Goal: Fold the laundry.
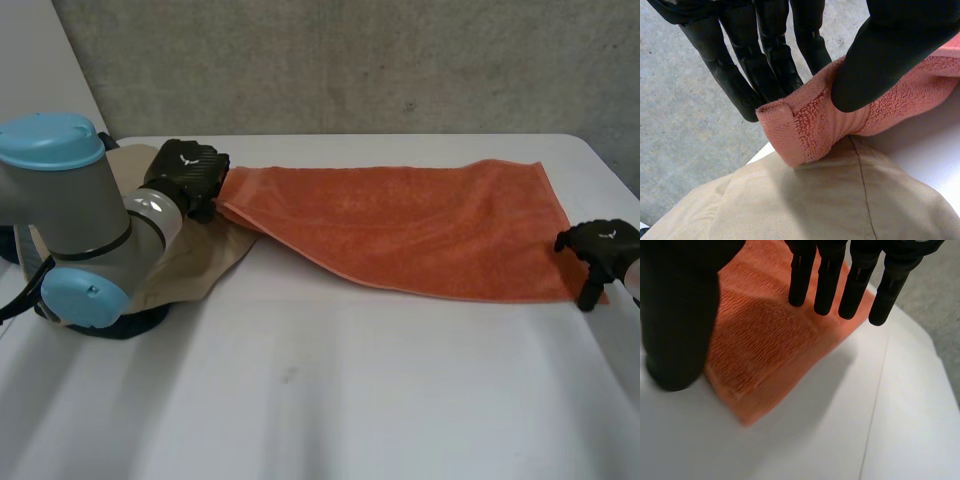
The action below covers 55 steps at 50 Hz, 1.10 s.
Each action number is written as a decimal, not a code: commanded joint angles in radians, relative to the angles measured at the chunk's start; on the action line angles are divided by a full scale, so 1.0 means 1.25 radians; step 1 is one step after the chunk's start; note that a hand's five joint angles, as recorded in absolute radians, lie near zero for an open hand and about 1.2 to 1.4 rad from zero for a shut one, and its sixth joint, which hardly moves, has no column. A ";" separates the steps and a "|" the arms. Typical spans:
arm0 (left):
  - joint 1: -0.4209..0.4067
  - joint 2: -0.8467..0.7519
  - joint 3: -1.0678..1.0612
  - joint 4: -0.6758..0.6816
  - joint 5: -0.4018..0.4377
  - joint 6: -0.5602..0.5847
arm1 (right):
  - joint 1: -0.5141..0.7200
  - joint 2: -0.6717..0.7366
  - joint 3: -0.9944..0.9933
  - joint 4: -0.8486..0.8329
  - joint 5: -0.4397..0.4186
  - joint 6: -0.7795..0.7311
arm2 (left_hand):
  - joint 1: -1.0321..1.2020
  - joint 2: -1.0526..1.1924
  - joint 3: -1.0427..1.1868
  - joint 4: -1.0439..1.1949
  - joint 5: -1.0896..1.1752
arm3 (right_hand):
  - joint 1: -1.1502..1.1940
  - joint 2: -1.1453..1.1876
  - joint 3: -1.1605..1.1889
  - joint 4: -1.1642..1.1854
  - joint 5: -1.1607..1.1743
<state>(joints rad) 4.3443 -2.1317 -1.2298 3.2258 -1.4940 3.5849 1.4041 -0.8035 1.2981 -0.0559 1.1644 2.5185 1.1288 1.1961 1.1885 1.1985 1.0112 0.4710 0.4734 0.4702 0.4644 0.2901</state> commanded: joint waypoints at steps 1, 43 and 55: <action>-0.001 0.001 0.000 -0.001 0.000 -0.001 | 0.018 0.017 -0.044 -0.006 0.021 0.016 | 0.214 0.160 0.166 0.158 0.168 | 0.066 0.064 0.066 0.071 0.071; 0.004 0.097 -0.216 -0.466 0.086 0.196 | -0.177 -0.189 0.044 0.663 0.060 -0.416 | 0.214 0.160 0.166 0.158 0.168 | 0.740 0.738 0.741 0.746 0.745; -0.040 -0.012 0.101 -0.295 -0.038 0.043 | -0.074 -0.162 -0.042 0.301 0.029 -0.179 | 0.214 0.160 0.166 0.158 0.168 | 0.740 0.738 0.741 0.746 0.745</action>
<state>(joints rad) 4.3180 -2.0452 -1.3485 2.7194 -1.4483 3.7736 1.2329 -1.0485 1.3052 0.6157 1.2127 2.1298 1.1288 1.1960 1.1886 1.1986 1.0113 1.1247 1.1764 1.1855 1.1937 0.9864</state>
